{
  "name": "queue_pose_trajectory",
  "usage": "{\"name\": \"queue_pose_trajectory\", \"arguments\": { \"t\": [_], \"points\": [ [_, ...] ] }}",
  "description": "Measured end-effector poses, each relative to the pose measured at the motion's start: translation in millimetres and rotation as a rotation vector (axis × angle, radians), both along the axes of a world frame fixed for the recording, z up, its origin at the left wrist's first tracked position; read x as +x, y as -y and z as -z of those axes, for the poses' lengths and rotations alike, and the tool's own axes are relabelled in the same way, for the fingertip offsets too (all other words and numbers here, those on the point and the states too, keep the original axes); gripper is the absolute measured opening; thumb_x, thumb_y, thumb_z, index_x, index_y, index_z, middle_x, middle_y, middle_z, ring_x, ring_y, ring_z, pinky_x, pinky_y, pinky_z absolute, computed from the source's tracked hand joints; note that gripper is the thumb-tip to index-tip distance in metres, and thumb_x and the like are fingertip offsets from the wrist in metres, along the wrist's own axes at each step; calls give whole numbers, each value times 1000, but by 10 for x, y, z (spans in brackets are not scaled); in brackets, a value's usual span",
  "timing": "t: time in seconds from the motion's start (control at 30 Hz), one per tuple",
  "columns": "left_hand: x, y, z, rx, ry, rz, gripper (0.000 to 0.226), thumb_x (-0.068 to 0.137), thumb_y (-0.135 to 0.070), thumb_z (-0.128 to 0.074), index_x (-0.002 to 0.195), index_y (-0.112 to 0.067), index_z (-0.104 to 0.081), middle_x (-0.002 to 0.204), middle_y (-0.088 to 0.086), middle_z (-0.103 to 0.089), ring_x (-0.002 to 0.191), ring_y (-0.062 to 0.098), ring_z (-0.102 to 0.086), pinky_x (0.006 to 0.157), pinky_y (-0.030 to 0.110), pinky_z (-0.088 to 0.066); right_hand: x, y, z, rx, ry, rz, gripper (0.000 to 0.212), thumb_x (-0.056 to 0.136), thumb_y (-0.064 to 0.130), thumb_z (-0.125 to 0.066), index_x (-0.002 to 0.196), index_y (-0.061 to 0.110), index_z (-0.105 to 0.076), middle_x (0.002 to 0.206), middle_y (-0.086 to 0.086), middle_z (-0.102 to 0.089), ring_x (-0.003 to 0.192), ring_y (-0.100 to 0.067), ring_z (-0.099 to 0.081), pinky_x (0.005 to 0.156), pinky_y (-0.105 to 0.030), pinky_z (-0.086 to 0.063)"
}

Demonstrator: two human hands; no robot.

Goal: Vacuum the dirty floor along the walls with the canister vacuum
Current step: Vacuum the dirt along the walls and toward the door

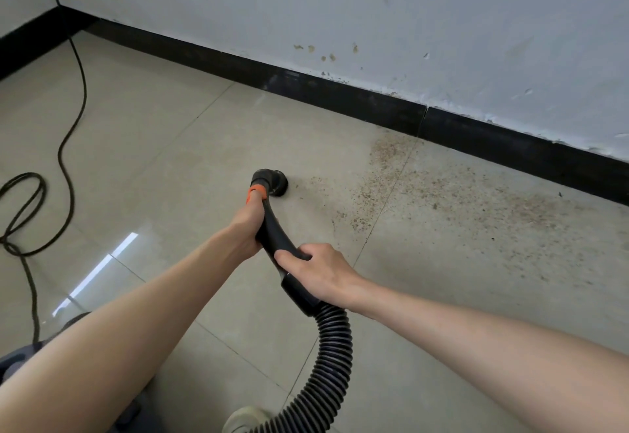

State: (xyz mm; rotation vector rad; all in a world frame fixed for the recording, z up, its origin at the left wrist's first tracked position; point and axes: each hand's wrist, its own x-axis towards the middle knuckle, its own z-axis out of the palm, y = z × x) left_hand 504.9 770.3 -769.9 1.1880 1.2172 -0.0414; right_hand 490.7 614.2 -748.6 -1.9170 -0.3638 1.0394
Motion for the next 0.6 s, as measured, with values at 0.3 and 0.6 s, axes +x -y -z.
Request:
{"name": "queue_pose_trajectory", "arguments": {
  "t": [0.3,0.6],
  "points": [
    [-205,-66,-8,42,-2,-92,40,93,-45,-46,110,-9,-44,82,6,-49,69,19,-49,62,32,-42,-6,-60,-80,-3,-66,-99,41,85,49,-59,63,18,-44,68,-1,-52,63,-21,-52,64,-35,-49],
    [-120,189,-57,-30,-6,28,42,91,-48,-47,97,-7,-47,70,9,-50,58,20,-48,54,30,-40,-159,156,-118,-82,44,4,41,82,58,-51,71,18,-50,72,1,-59,64,-20,-58,66,-33,-54]
  ]
}}
